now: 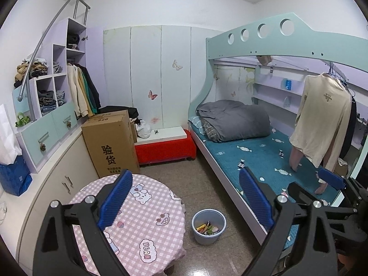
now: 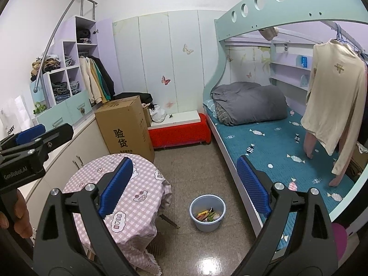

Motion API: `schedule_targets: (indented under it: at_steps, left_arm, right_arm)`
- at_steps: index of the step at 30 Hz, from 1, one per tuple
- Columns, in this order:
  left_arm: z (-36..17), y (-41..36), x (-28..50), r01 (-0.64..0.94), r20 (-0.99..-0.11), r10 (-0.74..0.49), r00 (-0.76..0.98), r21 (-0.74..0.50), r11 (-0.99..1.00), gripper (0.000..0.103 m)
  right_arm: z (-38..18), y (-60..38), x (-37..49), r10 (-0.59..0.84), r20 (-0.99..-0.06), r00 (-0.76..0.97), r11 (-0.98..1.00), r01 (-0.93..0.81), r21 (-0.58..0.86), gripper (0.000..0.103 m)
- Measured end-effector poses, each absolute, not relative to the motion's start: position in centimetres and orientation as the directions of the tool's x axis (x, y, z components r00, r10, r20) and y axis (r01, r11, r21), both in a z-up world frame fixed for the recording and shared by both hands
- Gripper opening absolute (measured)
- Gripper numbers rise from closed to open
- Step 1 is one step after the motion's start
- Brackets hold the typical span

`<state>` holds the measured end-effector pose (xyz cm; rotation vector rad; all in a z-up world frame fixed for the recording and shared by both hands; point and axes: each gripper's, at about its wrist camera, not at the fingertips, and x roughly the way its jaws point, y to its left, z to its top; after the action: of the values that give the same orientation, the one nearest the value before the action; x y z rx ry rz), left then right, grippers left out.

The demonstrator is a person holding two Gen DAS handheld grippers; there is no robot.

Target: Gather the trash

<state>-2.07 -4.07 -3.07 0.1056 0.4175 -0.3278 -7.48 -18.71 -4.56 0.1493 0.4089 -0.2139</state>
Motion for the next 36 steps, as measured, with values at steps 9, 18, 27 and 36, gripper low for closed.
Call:
schedule_targets:
  at_steps: [9, 18, 27, 36]
  left_arm:
    - [-3.2, -4.6, -1.3, 0.349, -0.417, -0.306, 0.856, 0.029, 0.937, 0.092]
    - [-3.2, -5.2, -0.9, 0.364, -0.418, -0.319, 0.850, 0.029, 0.931, 0.092]
    - [-3.1, -5.7, -0.7, 0.372, -0.419, -0.327, 0.847, 0.028, 0.928, 0.092]
    - [-3.1, -5.9, -0.6, 0.373, -0.420, -0.328, 0.846, 0.028, 0.927, 0.092]
  right_arm:
    - [-4.4, -19.1, -7.0, -0.187, -0.410, 0.893, 0.964, 0.248, 0.100, 0.090]
    - [-4.5, -19.4, -6.6, -0.187, -0.409, 0.893, 0.964, 0.248, 0.100, 0.090]
    - [-4.4, -19.5, -6.3, -0.188, -0.412, 0.892, 0.964, 0.248, 0.098, 0.091]
    - [-4.5, -20.1, -6.0, -0.190, -0.414, 0.890, 0.962, 0.253, 0.103, 0.091]
